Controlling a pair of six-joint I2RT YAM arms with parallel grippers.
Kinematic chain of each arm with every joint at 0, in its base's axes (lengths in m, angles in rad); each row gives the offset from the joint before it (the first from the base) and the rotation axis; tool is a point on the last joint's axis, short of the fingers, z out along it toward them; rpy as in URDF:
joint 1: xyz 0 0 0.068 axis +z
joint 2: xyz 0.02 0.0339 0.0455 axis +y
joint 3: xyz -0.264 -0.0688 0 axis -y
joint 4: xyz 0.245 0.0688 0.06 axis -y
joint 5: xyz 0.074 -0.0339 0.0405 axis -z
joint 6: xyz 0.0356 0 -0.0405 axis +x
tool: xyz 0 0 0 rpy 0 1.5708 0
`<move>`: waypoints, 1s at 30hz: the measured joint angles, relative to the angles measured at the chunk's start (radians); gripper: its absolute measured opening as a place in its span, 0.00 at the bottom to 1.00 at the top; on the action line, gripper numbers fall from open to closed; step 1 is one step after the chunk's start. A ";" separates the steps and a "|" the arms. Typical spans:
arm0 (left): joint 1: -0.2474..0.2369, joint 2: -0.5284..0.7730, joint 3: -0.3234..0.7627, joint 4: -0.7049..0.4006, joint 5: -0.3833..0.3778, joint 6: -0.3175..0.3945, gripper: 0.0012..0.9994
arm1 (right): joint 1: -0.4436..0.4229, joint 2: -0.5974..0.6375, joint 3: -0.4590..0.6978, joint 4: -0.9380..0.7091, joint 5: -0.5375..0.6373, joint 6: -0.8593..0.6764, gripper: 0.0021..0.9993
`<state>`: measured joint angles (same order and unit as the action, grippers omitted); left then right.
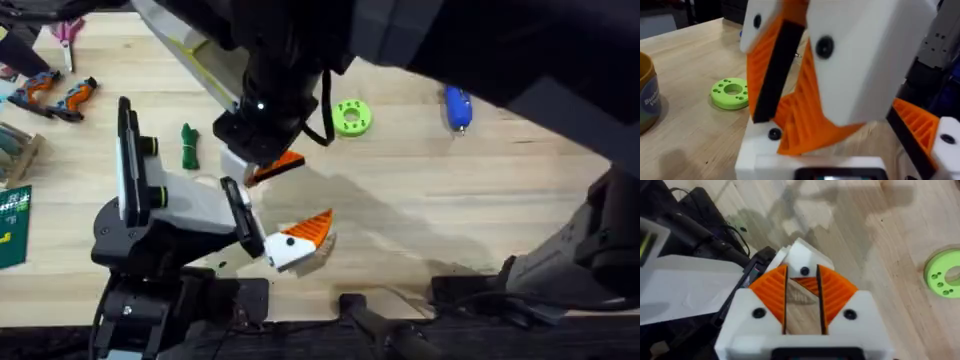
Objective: Pick up the gripper from the table and insert it into the empty holder that is missing its gripper. Then pick up a screw, insert it into the mounting hole, and use the screwdriver to tighten it. Finally, clean up the table by picking up the vegetable and placing it into the bucket.
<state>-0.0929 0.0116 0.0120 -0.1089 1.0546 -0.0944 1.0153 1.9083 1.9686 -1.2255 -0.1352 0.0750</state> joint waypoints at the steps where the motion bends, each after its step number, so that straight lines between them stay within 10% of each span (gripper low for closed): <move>1: 0.000 0.000 0.000 0.000 0.000 0.000 0.99 | -0.001 0.000 0.000 0.000 0.001 0.000 0.37; 6: 0.000 0.000 0.000 0.000 -0.001 0.001 0.99 | -0.004 -0.006 -0.003 0.010 0.004 0.000 0.40; 13: 0.000 0.000 0.000 0.000 0.000 0.008 0.99 | -0.041 -0.101 -0.016 0.077 0.004 -0.001 0.81; 18: 0.000 0.000 0.000 0.000 0.000 0.008 0.99 | -0.117 -0.209 -0.016 0.112 0.009 -0.035 0.85; 30: 0.000 0.000 0.000 0.000 0.000 0.008 0.99 | -0.587 -0.305 -0.016 0.058 0.226 -0.087 0.86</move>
<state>-0.0929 0.0113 0.0120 -0.1085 1.0542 -0.0868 0.4286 1.6038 1.9522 -1.1670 0.0910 -0.0121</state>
